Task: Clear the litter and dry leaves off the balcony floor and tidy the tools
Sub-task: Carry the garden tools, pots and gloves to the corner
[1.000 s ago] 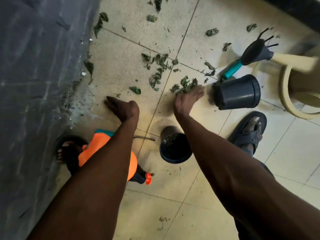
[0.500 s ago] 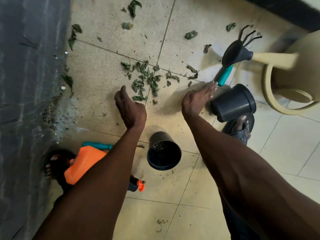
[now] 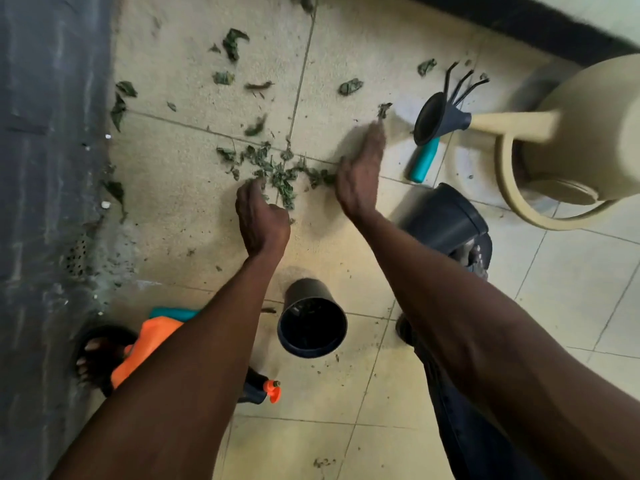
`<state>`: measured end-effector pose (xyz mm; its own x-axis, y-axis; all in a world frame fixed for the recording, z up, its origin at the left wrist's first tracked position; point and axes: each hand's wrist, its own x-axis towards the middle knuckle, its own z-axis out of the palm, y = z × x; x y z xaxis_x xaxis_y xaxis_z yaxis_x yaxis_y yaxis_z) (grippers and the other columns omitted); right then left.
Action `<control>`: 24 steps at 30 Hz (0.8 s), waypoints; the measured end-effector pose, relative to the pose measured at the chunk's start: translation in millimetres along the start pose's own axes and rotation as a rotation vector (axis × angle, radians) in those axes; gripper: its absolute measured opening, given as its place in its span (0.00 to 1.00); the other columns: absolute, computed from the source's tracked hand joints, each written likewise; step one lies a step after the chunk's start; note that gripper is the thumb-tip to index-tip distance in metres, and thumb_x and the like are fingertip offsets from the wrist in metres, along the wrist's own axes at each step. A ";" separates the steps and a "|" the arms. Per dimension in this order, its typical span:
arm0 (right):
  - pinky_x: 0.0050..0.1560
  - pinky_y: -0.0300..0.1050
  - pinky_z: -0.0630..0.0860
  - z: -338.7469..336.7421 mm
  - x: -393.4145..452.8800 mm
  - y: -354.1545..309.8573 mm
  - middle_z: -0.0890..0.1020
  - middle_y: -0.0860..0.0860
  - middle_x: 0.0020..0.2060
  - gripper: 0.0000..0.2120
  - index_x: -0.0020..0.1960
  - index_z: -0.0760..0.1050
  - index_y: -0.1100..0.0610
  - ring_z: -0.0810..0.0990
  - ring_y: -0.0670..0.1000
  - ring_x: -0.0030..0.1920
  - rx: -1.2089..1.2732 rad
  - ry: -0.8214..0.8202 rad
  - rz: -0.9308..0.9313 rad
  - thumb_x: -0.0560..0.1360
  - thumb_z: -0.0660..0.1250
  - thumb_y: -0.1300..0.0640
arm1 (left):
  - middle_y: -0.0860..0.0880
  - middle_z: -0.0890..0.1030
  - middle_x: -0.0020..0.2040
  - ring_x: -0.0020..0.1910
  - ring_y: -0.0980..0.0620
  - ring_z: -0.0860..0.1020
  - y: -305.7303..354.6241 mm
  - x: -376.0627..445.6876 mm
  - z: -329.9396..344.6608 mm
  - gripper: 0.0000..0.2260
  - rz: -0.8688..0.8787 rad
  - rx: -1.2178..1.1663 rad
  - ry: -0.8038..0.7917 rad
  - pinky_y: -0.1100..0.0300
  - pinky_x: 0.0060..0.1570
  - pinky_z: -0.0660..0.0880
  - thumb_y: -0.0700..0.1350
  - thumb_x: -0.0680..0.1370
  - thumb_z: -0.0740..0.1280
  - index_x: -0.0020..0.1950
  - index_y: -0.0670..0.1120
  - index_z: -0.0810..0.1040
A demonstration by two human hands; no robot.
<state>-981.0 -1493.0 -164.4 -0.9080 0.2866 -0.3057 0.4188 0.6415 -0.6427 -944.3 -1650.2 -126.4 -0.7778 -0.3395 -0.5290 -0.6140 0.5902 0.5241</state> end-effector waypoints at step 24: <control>0.78 0.54 0.42 -53.6 118.2 -13.1 0.45 0.56 0.79 0.31 0.80 0.42 0.58 0.42 0.55 0.79 -0.076 -0.246 -0.038 0.83 0.52 0.50 | 0.38 0.40 0.79 0.78 0.38 0.43 99.2 104.0 36.5 0.43 0.383 0.895 -0.370 0.49 0.76 0.51 0.45 0.77 0.69 0.79 0.38 0.42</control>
<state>-1094.4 -1429.4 -154.4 -0.8890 0.0859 -0.4498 0.3741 0.7027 -0.6052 -1081.2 -1600.2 -153.8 -0.7168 0.1416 -0.6827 0.1068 0.9899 0.0931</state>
